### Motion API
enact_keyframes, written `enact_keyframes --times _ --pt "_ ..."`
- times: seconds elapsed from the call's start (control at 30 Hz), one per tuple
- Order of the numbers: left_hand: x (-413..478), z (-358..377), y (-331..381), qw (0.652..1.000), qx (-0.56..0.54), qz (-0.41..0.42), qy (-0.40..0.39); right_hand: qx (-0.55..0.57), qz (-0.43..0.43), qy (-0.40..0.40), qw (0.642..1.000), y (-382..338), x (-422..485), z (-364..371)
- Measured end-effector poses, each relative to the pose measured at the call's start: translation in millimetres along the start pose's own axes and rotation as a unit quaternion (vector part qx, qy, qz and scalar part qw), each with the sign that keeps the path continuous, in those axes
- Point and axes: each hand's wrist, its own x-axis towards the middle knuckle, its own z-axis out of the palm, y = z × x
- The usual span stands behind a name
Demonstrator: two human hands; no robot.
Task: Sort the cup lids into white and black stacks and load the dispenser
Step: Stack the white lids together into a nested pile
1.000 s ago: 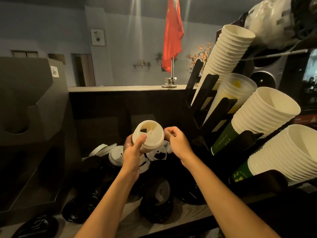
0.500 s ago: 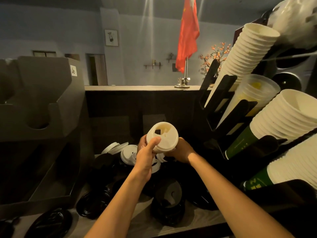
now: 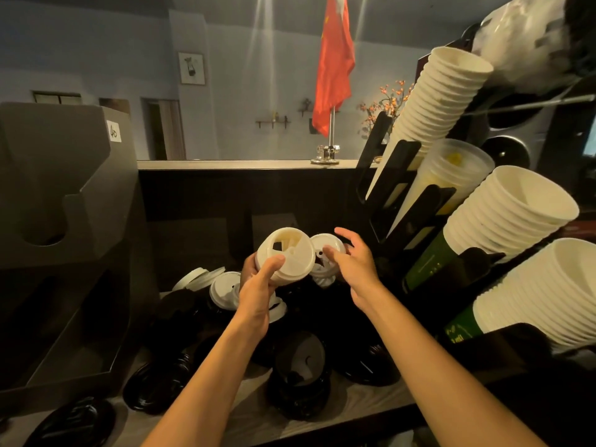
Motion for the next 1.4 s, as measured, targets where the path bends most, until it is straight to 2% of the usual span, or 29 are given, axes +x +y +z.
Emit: enact_keyframes --times 0.13,0.27,0.43,0.63,0.7,0.83,0.97,1.17,1.4 --pt "0 1 -1 1.0 -0.002 0.001 0.0 0.12 0.049 0.048 0.99 -10 -7 -9" --pt "0 0 -1 1.0 -0.002 0.0 0.007 0.238 0.097 0.044 0.965 -13 -12 -11" --pt "-3 3 -2 1.0 -0.01 0.002 -0.002 0.311 0.093 0.049 0.945 -20 -16 -13" --pt "-4 4 0 1.0 -0.012 0.017 -0.003 0.364 0.117 -0.004 0.924 -21 -20 -5" --pt "-5 5 -1 0.999 -0.021 0.022 -0.012 0.339 0.112 -0.017 0.934 -20 -24 0" --pt "-6 5 1 0.999 -0.034 0.026 -0.014 0.196 0.075 -0.017 0.978 -14 -34 11" --pt "-6 5 1 0.999 -0.036 0.03 -0.016 0.108 0.025 -0.004 0.994 -16 -39 14" --pt "-4 5 -2 0.998 -0.039 0.029 -0.034 0.053 -0.025 0.003 0.998 -16 -44 16" --pt "-1 1 -4 0.998 -0.031 0.018 -0.043 0.061 -0.015 -0.034 0.997 -14 -46 16"
